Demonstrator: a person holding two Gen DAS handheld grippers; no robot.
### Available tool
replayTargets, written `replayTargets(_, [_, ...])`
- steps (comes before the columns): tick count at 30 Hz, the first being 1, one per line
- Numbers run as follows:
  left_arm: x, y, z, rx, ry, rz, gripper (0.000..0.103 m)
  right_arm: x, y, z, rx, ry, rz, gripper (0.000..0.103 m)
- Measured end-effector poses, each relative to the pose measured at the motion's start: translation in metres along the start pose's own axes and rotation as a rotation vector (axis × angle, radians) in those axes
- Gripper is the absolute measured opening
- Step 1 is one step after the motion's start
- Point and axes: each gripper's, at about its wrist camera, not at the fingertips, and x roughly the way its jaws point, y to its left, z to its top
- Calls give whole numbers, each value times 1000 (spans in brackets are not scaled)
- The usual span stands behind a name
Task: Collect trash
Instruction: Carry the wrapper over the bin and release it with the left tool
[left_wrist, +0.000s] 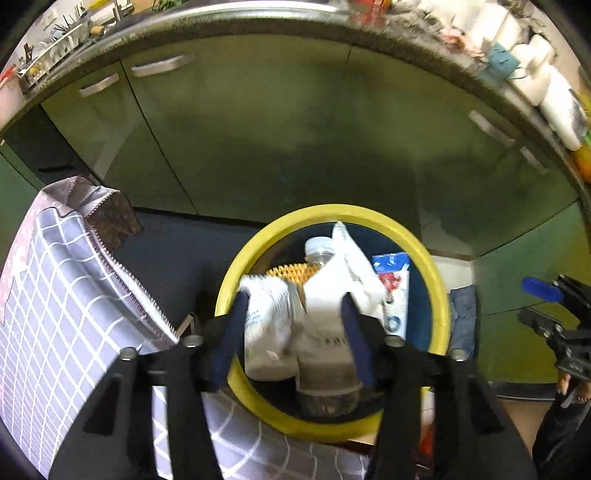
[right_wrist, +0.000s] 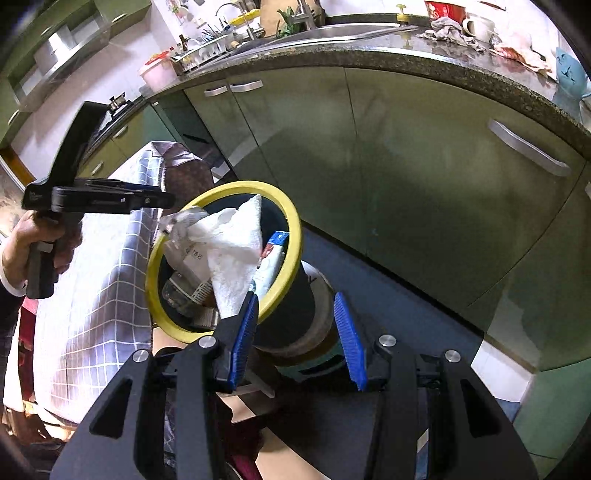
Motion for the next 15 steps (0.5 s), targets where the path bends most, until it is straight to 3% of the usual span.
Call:
replayTargets(3, [-26,-1,-23,10,-44,-21,59,-3,12,-4,-18,-4,8,43])
replayTargets(5, [-45,-1,-43,7,-75,-42,70,-5,22,-6,-35,-4,17,43])
replayTargets(7, [-70,2,-74,-13,-136,-47,92,-7,37,-10,-59,-4,28,43])
replayTargets(8, [-79,5,-86,-24,-160,-43,96,-8,43,-12,-70,-5,34,45])
replayTargets(13, [-137,27,-180,-136,-289,81,96,-15,89,-24,-154,-18,70,57])
replayTargets(15, [-158,38,-217,-199,-344,120,96,-18,105,-29,-182,-27,87,69])
